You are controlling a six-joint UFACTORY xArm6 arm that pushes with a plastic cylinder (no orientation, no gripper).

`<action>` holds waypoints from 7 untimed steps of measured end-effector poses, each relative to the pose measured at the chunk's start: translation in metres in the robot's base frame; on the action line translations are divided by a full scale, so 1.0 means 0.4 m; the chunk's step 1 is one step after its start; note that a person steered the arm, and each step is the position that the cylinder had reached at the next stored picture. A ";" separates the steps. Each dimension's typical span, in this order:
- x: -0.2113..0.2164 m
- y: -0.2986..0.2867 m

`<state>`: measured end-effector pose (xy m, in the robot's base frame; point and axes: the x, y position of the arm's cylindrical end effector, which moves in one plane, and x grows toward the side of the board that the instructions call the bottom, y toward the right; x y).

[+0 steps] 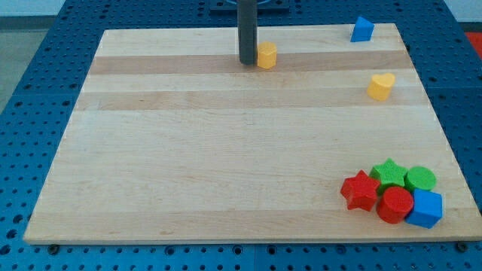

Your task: Move the hexagon into the green star

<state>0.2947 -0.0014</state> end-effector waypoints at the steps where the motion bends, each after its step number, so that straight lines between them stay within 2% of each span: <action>1: -0.080 -0.005; 2: -0.134 0.044; 5: 0.081 0.130; 7: 0.137 0.243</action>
<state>0.3495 0.0959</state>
